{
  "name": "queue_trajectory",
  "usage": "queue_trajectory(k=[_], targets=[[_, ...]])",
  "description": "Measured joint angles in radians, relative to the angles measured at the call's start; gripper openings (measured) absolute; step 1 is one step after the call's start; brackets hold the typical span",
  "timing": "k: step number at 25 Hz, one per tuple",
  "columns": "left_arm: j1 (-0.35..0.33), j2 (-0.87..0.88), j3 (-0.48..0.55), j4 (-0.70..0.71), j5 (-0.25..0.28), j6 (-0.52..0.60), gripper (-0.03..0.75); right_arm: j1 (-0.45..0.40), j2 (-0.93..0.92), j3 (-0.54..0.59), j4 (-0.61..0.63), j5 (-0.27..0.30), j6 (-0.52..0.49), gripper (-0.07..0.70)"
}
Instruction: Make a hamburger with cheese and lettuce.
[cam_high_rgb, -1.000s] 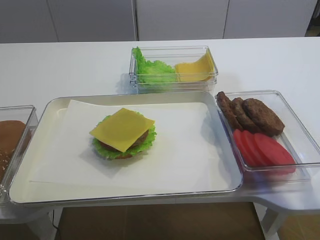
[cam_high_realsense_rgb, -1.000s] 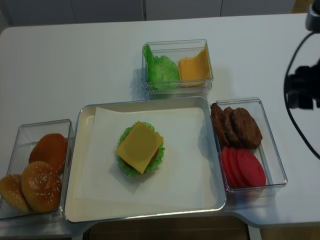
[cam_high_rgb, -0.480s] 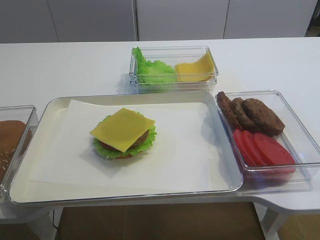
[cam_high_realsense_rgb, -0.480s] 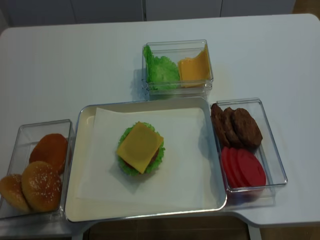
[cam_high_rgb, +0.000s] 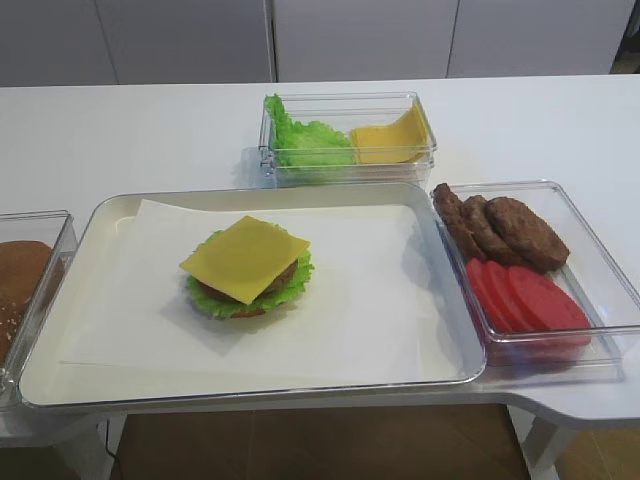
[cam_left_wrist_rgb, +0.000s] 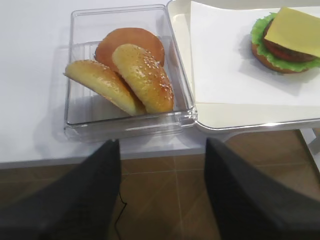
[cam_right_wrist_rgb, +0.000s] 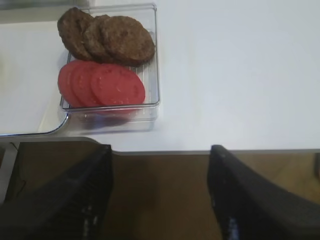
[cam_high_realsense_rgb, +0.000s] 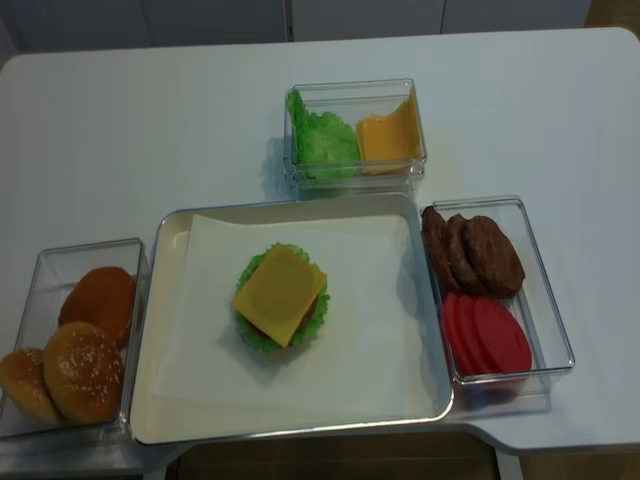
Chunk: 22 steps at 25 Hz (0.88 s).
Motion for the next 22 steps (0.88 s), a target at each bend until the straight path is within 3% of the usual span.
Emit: queue_trajectory(k=[10,15,22], targets=[[0.000,0.000,0.000,0.000,0.000,0.000,0.403,0.000,-0.271,0.094,0.037,0.007,-0.002,0.450],[0.000,0.000,0.000,0.000,0.000,0.000,0.403,0.000,-0.295,0.148,0.057,0.008,-0.062,0.450],[0.000,0.000,0.000,0.000,0.000,0.000,0.403,0.000,-0.295,0.235,0.108,-0.133,-0.147,0.450]])
